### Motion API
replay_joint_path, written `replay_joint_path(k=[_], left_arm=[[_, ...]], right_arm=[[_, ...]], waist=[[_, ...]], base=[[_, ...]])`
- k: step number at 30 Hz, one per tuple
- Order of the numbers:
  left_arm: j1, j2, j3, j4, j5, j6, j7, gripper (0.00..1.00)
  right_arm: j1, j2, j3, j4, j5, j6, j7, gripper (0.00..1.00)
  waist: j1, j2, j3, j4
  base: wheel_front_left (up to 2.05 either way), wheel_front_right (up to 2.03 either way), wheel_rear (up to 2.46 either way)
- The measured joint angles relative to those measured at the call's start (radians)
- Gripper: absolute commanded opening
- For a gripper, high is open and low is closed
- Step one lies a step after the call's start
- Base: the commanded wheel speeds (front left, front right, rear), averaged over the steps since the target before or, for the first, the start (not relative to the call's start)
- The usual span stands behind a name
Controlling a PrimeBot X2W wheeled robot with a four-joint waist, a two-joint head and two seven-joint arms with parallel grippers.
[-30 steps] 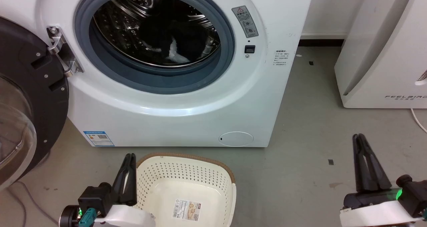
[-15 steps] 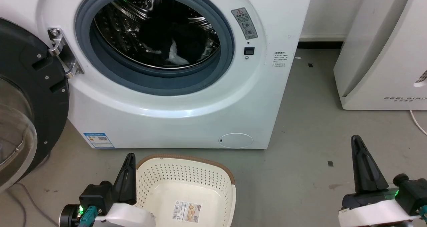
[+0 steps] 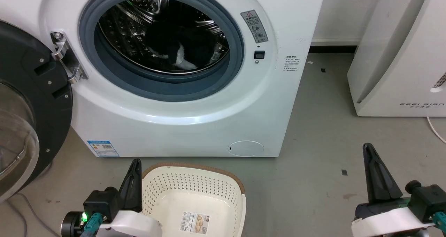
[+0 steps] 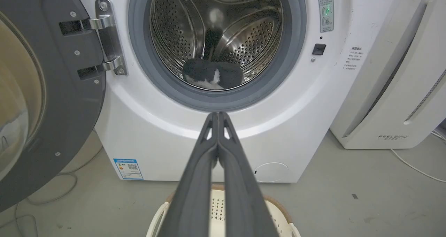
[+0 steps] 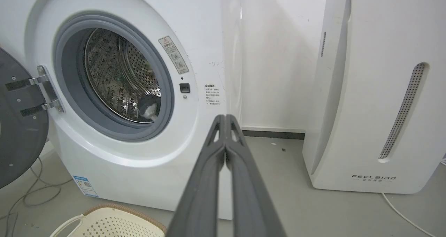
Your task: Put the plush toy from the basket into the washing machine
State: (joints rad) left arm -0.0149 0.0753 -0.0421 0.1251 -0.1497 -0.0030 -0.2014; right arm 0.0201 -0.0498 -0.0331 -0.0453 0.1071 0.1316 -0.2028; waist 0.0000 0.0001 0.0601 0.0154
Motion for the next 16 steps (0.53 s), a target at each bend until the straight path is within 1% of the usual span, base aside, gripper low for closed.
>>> replay_joint_path(k=[16], left_arm=[[0.000, -0.003, 0.007, -0.021, 0.027, 0.000, 0.034, 0.00]], right_arm=[[-0.001, 0.000, 0.006, 0.006, -0.015, 0.000, 0.034, 0.00]], waist=[[0.0001, 0.0000, -0.010, -0.003]], base=[[0.00, 0.00, 0.00]])
